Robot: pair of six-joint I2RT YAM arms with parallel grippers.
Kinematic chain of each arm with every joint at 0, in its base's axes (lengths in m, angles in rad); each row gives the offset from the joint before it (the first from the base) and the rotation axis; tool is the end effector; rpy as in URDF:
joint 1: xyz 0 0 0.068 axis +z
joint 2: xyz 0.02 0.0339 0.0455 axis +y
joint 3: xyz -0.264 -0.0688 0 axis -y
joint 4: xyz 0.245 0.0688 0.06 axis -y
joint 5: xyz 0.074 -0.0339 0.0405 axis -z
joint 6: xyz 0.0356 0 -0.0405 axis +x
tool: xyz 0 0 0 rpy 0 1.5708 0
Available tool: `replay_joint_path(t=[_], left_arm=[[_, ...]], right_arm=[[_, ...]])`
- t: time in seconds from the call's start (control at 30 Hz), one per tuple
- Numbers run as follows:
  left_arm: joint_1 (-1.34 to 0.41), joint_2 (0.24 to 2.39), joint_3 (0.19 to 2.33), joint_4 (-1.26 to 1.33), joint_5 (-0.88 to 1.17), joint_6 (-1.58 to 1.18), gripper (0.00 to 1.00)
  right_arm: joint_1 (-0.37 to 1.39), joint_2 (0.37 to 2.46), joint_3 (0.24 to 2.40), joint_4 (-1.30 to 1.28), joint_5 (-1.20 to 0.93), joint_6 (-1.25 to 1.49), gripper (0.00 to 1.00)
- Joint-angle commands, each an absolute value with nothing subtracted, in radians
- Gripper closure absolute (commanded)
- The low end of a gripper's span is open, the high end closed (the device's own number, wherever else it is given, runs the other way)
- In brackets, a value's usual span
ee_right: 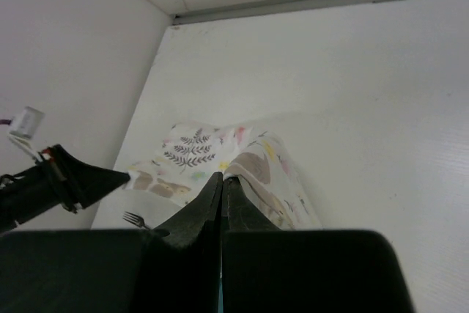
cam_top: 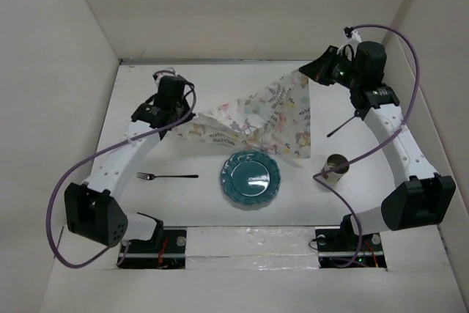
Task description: Set the dinner table for one person
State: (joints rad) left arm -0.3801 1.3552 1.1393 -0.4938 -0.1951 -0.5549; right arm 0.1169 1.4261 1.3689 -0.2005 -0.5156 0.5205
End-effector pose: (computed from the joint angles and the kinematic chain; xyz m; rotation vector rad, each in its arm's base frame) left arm 0.2796 -0.1043 0.3065 -0.3007 2.2590 -0.2723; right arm 0.3272 0.0561 0.3939 0.0026 1.8925 0.9122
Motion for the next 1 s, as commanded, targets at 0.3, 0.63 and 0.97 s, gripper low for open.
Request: replay_joint_path(t=[0.3, 0.63, 0.97], left_arm=[[-0.063, 1.607, 1.892, -0.503, 0.082, -0.552, 1.0], [0.058, 1.648, 1.992, -0.27, 0.339, -0.743, 1.0], [0.101, 1.371, 0.971, 0.061, 0.342, -0.689, 1.0]], right_arm=[[0.089, 1.641, 1.999, -0.253, -0.327, 0.532, 1.0], [0.04, 1.737, 2.191, -0.322, -0.431, 0.499, 1.0], [0.06, 1.364, 1.041, -0.073, -0.348, 0.52, 1.0]])
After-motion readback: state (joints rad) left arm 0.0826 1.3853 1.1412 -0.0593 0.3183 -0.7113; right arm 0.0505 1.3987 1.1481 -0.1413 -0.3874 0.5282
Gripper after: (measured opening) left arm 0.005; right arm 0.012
